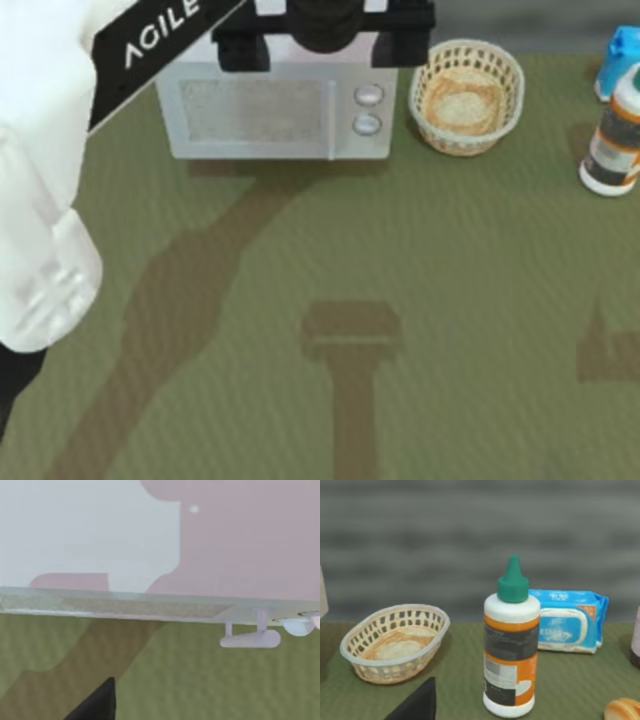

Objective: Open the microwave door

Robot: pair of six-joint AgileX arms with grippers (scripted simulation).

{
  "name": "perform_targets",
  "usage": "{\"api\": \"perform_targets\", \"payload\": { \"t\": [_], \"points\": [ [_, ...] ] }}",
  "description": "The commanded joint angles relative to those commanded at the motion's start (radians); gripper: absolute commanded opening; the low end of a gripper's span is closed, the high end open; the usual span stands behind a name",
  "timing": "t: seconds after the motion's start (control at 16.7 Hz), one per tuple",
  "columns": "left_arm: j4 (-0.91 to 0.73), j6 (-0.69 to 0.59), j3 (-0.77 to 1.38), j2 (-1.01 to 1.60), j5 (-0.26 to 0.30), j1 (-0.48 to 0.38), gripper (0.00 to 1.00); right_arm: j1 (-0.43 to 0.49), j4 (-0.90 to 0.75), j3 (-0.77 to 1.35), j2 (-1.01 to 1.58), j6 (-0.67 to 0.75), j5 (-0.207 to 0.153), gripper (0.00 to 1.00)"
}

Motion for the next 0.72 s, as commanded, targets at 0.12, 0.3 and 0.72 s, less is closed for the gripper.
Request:
{"api": "perform_targets", "payload": {
  "t": [0.12, 0.3, 0.72],
  "points": [
    [0.017, 0.006, -0.008, 0.010, 0.002, 0.003, 1.00, 0.000, 0.000, 0.000, 0.000, 0.000, 0.000, 1.00],
    [0.111, 0.026, -0.041, 0.059, 0.011, 0.023, 1.00, 0.000, 0.000, 0.000, 0.000, 0.000, 0.000, 1.00],
    [0.206, 0.048, -0.075, 0.116, 0.022, 0.046, 1.00, 0.000, 0.000, 0.000, 0.000, 0.000, 0.000, 1.00]
  ]
}}
